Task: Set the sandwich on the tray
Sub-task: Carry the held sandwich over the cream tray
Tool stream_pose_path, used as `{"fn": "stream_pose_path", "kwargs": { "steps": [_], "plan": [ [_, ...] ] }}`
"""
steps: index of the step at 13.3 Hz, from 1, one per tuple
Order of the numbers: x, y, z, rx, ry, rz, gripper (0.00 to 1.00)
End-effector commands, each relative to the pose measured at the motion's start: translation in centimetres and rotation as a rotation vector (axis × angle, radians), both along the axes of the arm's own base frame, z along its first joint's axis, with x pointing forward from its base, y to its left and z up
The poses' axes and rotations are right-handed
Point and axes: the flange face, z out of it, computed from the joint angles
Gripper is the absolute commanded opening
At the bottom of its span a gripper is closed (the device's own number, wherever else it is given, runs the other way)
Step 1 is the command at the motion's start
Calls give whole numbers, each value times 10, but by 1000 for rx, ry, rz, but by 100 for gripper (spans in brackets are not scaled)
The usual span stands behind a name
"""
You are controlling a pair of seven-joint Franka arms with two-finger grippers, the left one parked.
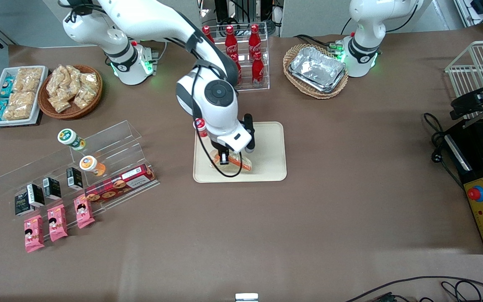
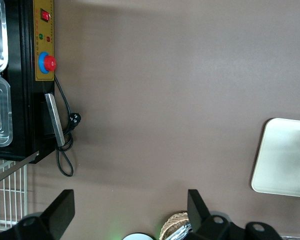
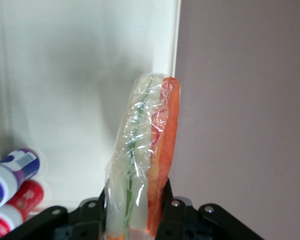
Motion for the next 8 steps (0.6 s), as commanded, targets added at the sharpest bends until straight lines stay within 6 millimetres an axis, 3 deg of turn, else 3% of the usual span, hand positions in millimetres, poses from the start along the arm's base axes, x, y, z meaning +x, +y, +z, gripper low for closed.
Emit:
{"fn": "stream_pose_path", "kwargs": {
  "steps": [1,5,6,8],
  "plan": [
    [-5,-5,-38,-4,-30,49,40],
    [-11,4,-67,-10,-27,71,41],
    [-17,8,-74,-17,-27,86,47],
    [-16,9,-85,-29,-39,103,49]
  ]
}}
